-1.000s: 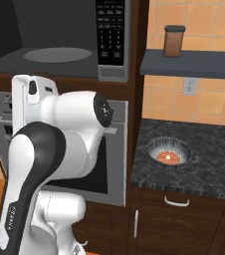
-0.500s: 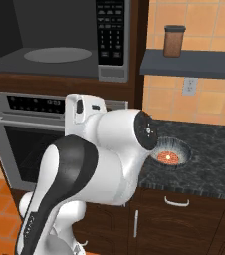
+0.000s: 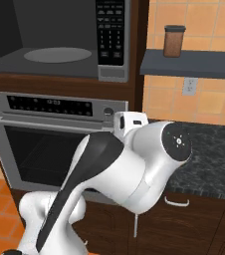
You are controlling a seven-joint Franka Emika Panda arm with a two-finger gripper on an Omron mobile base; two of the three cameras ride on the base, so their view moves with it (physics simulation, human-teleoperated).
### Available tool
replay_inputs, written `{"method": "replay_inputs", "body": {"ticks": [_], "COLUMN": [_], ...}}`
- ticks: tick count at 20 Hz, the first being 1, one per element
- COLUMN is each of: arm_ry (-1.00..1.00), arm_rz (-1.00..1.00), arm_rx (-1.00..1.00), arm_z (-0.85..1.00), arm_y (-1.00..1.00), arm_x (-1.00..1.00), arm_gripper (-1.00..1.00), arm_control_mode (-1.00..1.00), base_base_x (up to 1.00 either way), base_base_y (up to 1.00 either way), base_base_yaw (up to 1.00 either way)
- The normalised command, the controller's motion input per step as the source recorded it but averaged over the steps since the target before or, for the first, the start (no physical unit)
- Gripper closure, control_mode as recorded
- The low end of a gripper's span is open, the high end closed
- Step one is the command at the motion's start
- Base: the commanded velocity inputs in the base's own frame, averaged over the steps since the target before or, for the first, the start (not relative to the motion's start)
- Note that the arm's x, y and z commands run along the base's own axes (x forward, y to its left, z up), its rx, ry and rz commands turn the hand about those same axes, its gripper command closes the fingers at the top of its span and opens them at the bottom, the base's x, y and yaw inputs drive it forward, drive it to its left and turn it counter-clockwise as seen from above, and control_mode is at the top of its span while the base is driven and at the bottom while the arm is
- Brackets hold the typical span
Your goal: Open the microwave, place the bowl with waffle inside the microwave, then close the microwave door and turn it on.
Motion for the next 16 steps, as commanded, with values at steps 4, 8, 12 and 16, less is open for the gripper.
{"method": "replay_inputs", "body": {"ticks": [4, 8, 12, 16], "arm_ry": [0.00, 0.02, 0.02, 0.10], "arm_rz": [-0.16, -0.11, -0.03, -0.02], "arm_rx": [-0.23, -0.12, -0.01, 0.02], "arm_z": [-0.62, -0.56, -0.38, -0.26], "arm_y": [-0.40, -0.21, -0.22, -0.52], "arm_x": [0.61, 0.66, 0.40, 0.60], "arm_gripper": [-1.00, -1.00, -1.00, -1.00], "arm_control_mode": [-1.00, -1.00, -1.00, -1.00], "base_base_x": [0.00, 0.00, 0.00, 0.00], "base_base_y": [0.00, 0.00, 0.00, 0.00], "base_base_yaw": [0.00, 0.00, 0.00, 0.00]}}
